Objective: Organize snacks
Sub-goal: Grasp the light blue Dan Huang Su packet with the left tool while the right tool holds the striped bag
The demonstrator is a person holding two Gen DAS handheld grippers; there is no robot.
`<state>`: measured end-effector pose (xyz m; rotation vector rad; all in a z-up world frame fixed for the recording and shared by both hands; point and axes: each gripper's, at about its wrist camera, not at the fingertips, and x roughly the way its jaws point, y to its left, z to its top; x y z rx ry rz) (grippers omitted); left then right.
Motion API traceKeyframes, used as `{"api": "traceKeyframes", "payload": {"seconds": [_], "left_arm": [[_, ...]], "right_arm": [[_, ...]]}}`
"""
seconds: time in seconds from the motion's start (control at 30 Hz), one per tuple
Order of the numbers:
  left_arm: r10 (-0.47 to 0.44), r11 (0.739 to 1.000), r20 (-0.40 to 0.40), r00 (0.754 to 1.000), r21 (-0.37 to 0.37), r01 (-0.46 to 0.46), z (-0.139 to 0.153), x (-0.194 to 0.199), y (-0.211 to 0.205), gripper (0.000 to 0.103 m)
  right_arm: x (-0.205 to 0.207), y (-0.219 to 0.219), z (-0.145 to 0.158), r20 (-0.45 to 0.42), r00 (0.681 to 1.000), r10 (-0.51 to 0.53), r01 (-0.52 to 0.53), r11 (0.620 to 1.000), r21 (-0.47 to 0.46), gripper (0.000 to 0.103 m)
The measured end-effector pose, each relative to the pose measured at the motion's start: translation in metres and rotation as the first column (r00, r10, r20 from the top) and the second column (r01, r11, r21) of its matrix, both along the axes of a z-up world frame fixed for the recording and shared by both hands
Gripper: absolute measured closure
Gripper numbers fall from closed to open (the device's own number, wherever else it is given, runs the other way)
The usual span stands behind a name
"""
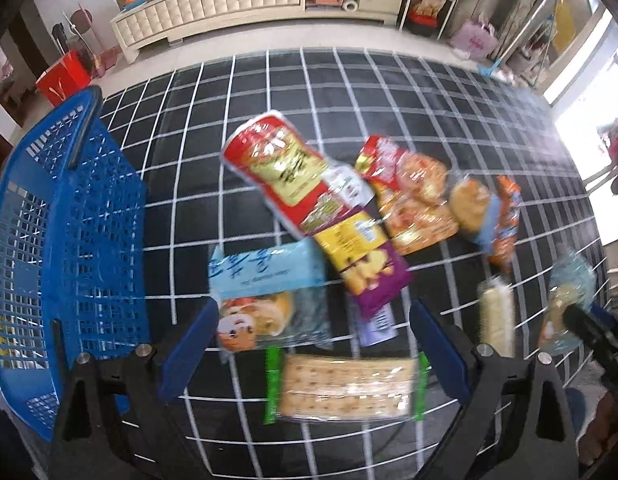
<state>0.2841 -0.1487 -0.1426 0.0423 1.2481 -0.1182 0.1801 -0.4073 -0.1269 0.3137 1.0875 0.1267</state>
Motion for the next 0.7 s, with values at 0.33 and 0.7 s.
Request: {"api": "traceKeyframes", "payload": {"seconds": [0.33,0.7], "left_arm": [[-0.021,0.992,-0.052,0.998,0.120,0.027,-0.045,0.013,0.010,0.008],[0.041,0.998,-0.103,0.994,0.048,-0.036,-0.084,0.019,0.035,0.031]], "right_arm": [[-0.001,0.008,-0.012,-0.018,0.999,0.027,-0.027,1.000,-0.006,0.043],[0.004,0.011,-0.021,-0.043,0.999,0.030,-0.031,0.999,-0.018,0.043]]}}
